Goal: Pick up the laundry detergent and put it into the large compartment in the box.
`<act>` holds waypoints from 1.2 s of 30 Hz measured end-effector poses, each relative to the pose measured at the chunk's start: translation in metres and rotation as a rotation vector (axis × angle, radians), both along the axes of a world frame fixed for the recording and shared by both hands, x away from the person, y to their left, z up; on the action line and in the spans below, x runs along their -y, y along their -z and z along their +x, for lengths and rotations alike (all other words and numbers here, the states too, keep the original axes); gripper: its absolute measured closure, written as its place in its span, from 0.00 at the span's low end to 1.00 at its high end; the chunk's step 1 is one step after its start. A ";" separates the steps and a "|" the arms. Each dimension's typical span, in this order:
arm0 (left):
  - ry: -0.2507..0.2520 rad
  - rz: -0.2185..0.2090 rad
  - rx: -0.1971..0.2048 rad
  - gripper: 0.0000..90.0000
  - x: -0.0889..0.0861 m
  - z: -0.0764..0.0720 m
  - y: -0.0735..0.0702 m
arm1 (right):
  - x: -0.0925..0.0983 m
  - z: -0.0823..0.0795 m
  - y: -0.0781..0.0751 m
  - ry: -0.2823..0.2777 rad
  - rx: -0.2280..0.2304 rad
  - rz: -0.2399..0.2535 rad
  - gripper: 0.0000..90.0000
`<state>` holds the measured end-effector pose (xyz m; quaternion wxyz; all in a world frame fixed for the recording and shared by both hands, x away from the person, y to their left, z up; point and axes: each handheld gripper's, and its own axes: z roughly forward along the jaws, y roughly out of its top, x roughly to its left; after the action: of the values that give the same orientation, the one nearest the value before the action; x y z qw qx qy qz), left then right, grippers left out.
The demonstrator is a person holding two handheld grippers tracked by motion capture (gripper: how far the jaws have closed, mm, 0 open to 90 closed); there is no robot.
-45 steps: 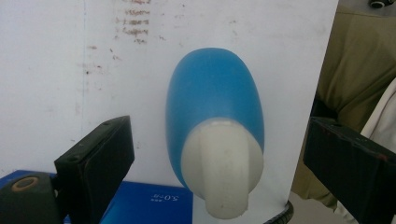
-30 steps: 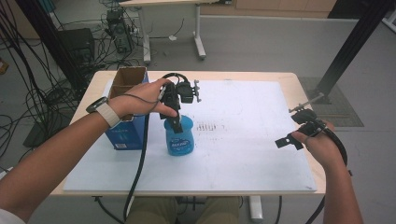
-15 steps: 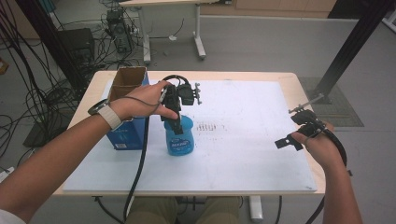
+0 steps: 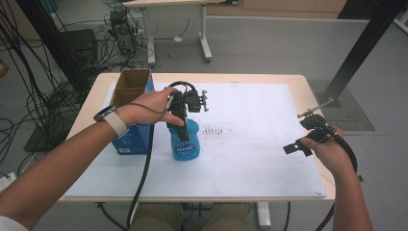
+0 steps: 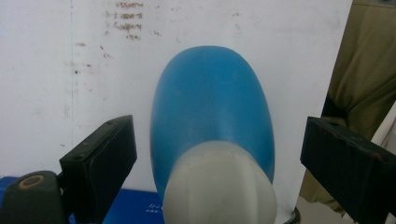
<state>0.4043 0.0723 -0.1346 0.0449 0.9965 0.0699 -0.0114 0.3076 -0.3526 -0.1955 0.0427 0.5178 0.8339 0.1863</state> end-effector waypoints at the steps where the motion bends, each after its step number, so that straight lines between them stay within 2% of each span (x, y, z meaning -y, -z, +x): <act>1: -0.001 -0.001 0.002 0.13 0.000 0.000 0.001 | 0.000 0.000 0.000 0.000 -0.001 0.000 0.10; 15: -0.004 0.012 0.005 0.14 0.003 -0.001 0.010 | 0.000 0.000 0.002 -0.003 0.000 0.000 0.10; 36: -0.006 0.008 0.022 0.18 0.005 -0.004 0.019 | 0.002 0.000 0.003 0.002 -0.005 0.006 0.10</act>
<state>0.4002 0.0669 -0.1536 0.0418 0.9965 0.0724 -0.0001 0.3072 -0.3543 -0.1984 0.0393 0.5195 0.8328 0.1871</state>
